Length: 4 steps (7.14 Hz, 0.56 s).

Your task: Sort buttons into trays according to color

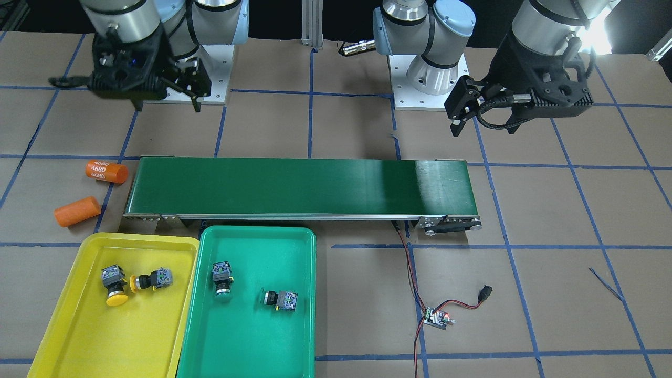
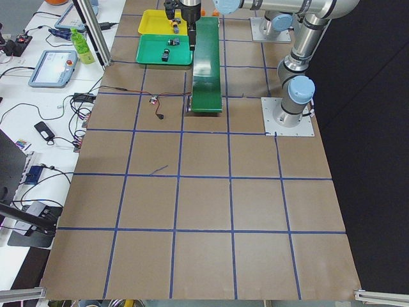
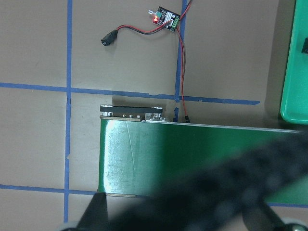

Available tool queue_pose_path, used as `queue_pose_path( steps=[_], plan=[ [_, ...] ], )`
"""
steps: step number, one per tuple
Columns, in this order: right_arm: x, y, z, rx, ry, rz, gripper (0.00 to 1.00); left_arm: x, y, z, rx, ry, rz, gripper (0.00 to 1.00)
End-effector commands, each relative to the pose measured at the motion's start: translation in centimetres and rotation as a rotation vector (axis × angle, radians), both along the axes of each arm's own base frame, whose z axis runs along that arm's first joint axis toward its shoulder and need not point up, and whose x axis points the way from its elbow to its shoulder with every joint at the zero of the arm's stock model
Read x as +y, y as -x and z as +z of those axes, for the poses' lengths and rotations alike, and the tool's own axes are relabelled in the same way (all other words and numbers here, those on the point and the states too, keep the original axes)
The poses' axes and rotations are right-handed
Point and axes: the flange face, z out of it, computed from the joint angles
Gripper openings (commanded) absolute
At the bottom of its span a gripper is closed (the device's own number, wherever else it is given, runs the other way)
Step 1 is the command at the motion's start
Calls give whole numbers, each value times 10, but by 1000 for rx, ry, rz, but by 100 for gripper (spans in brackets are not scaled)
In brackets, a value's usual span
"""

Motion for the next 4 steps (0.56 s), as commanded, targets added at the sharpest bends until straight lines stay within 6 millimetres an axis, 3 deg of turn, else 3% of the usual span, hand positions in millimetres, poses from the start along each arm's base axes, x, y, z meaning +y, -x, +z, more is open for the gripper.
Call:
queue_pose_path(
  steps=[1, 4],
  plan=[
    [15, -14, 10, -44, 11, -11, 100, 0, 0, 1, -1, 2, 0, 100],
    [5, -11, 14, -47, 66, -23, 100, 1, 0, 2, 0, 4, 0, 100]
  ],
)
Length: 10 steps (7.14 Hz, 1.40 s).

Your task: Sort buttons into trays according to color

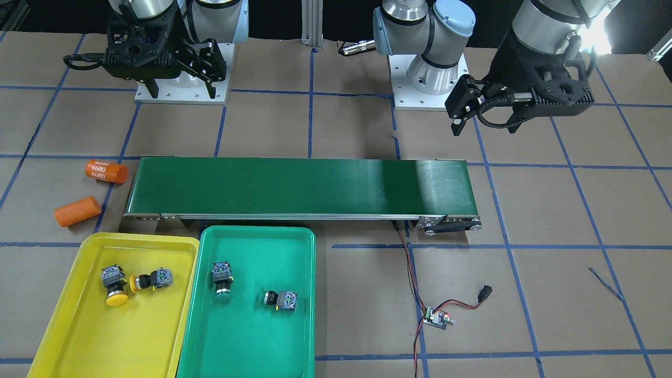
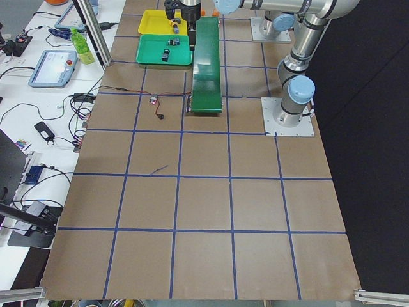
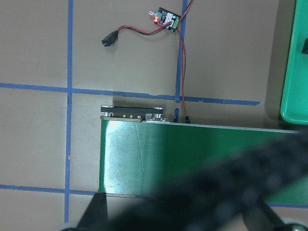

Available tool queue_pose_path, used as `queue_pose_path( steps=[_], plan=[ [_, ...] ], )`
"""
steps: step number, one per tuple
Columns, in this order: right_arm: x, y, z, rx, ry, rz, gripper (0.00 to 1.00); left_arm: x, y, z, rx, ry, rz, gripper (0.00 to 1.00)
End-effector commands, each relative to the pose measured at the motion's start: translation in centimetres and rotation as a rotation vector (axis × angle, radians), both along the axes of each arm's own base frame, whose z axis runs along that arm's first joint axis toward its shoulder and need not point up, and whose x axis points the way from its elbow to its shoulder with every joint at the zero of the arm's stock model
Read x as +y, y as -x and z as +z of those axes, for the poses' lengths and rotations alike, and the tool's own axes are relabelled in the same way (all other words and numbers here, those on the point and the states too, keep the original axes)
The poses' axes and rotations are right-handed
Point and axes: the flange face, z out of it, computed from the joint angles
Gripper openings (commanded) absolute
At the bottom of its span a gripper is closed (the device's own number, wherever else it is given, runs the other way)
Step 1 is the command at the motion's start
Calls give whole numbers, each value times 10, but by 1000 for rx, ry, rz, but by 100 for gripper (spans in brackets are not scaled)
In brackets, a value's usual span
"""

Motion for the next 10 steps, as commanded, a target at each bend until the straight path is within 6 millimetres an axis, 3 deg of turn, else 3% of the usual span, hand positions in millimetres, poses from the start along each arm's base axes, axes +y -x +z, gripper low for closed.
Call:
queue_pose_path(
  steps=[1, 6, 10],
  plan=[
    [-5, 0, 5, -3, 58, -36, 100, 0, 0, 1, 1, 1, -1, 100],
    [-5, 0, -3, -2, 42, -36, 100, 0, 5, -17, -4, -34, -16, 100],
    [-6, 1, -3, 5, 42, -31, 100, -2, 5, -17, -3, -25, -30, 100]
  ],
)
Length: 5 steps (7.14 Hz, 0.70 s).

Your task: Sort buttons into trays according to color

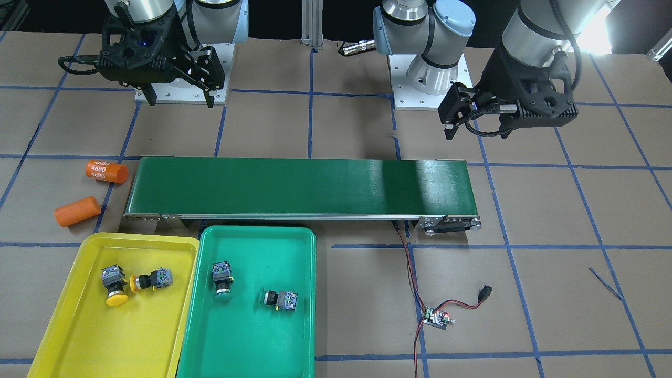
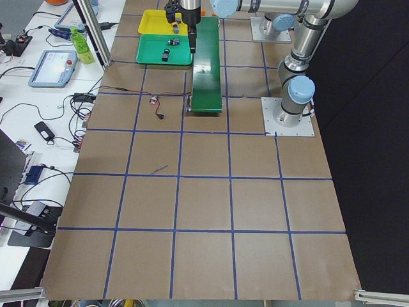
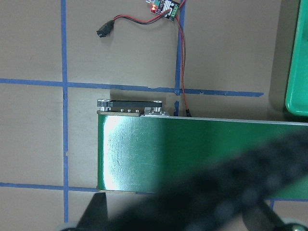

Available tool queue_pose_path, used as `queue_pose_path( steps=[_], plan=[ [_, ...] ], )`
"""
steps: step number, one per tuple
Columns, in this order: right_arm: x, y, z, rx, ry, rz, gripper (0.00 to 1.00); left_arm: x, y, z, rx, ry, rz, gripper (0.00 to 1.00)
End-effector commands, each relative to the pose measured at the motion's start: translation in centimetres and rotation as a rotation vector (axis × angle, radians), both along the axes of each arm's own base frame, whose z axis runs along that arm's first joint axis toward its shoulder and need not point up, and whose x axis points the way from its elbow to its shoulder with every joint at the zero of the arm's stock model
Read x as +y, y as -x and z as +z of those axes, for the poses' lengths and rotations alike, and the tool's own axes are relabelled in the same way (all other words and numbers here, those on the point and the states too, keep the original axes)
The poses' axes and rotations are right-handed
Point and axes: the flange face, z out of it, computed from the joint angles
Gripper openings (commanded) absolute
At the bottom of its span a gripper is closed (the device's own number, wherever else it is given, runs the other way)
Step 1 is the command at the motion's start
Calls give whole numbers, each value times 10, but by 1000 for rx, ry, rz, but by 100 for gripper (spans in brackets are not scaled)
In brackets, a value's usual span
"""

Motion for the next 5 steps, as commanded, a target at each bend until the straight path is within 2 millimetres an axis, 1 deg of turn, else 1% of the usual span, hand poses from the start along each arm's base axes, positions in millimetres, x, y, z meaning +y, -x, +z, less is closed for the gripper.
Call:
queue_pose_path(
  steps=[1, 5],
  plan=[
    [0, 0, 0, 2, -1, 5, 100, -1, 0, 2, 0, 13, -6, 100],
    [0, 0, 0, 0, 1, 9, 100, -1, 1, 0, 0, 18, -24, 100]
  ],
)
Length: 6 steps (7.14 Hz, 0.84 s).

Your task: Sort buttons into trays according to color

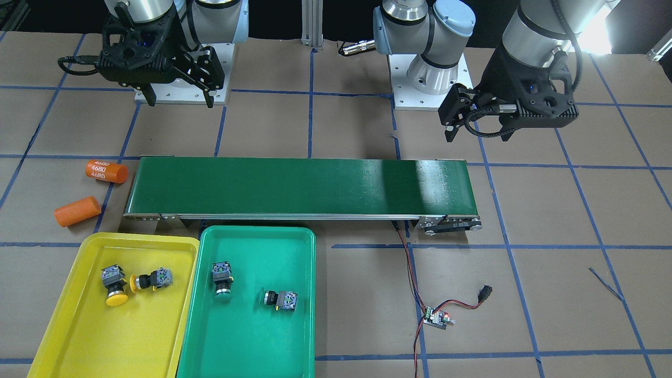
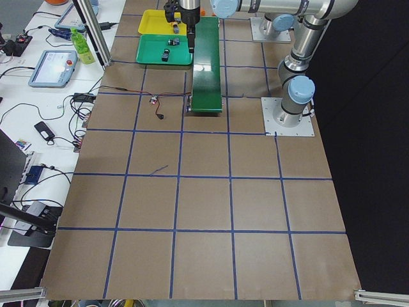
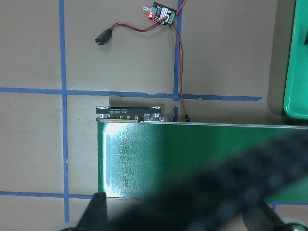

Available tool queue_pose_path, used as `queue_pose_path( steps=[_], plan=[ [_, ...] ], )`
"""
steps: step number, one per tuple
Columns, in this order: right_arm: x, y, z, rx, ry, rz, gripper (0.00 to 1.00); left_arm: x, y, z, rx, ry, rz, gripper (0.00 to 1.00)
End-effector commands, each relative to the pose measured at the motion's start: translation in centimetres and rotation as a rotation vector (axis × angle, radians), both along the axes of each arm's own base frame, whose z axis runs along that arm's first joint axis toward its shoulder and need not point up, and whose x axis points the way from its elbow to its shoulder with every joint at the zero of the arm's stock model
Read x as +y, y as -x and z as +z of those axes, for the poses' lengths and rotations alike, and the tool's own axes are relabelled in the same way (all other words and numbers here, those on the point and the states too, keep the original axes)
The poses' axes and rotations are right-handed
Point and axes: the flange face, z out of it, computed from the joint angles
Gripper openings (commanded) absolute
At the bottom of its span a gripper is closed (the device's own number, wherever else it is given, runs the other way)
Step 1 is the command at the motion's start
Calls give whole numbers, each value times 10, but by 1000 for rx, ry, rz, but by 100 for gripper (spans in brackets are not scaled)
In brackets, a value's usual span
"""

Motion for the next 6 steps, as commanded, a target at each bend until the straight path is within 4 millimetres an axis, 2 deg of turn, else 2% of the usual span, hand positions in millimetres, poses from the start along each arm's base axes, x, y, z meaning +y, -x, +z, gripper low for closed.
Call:
queue_pose_path(
  steps=[1, 6],
  plan=[
    [0, 0, 0, -2, -2, 0, 100, -2, 0, -4, 1, -7, -2, 100],
    [0, -1, -2, -11, -6, -6, 100, -3, 0, -4, -1, -6, -3, 100]
  ],
)
